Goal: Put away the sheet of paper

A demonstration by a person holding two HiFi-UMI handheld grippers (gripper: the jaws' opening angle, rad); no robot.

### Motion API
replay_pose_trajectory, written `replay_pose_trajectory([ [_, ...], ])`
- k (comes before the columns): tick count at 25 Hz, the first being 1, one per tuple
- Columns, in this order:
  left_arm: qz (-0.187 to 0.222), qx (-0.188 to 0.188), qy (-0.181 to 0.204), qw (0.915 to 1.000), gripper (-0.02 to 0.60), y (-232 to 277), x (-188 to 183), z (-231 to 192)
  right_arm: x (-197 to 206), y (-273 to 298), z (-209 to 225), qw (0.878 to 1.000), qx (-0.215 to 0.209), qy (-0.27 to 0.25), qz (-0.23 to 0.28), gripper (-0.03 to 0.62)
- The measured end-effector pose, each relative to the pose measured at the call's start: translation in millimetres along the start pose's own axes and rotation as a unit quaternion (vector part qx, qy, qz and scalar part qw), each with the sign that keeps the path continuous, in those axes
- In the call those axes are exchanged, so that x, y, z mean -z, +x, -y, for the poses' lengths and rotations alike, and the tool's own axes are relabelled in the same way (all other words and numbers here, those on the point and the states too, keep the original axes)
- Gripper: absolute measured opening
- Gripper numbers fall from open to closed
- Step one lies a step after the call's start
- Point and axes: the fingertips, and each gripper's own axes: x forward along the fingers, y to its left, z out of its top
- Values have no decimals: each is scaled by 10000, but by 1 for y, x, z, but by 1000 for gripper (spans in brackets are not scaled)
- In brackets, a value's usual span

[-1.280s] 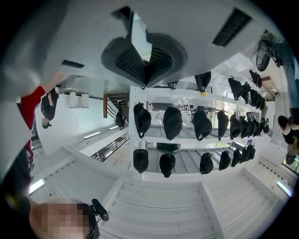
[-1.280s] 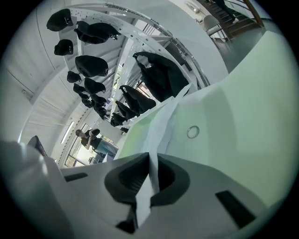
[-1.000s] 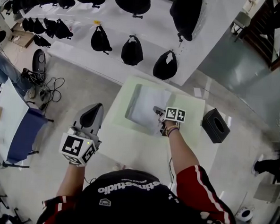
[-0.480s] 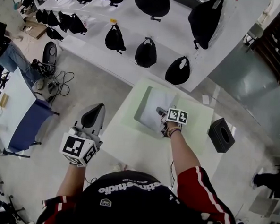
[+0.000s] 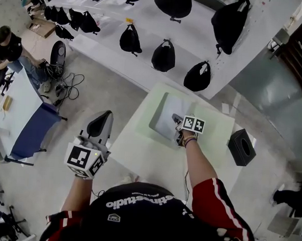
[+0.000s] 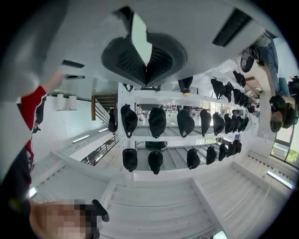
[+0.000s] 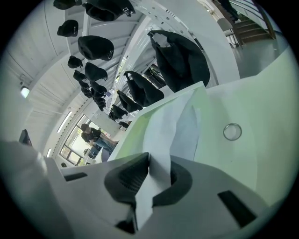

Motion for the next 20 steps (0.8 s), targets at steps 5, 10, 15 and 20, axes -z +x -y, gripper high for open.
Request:
replay_pose_trajectory([
  [5, -10, 44, 2, 10000, 5, -1, 0, 1, 2, -2, -1, 9991, 185, -387, -47, 91],
  [10, 19, 120, 22, 9999, 5, 0, -2, 2, -2, -10, 8, 9935, 722, -879, 29, 148],
  [15, 52, 153, 0, 9999, 5, -2, -3, 0, -6, -25, 18, 9860, 1168, -1171, 192, 158],
  [20, 110, 247, -3, 9996, 5, -4, -3, 0, -9, -41, 23, 9826, 1377, -1194, 369, 156],
])
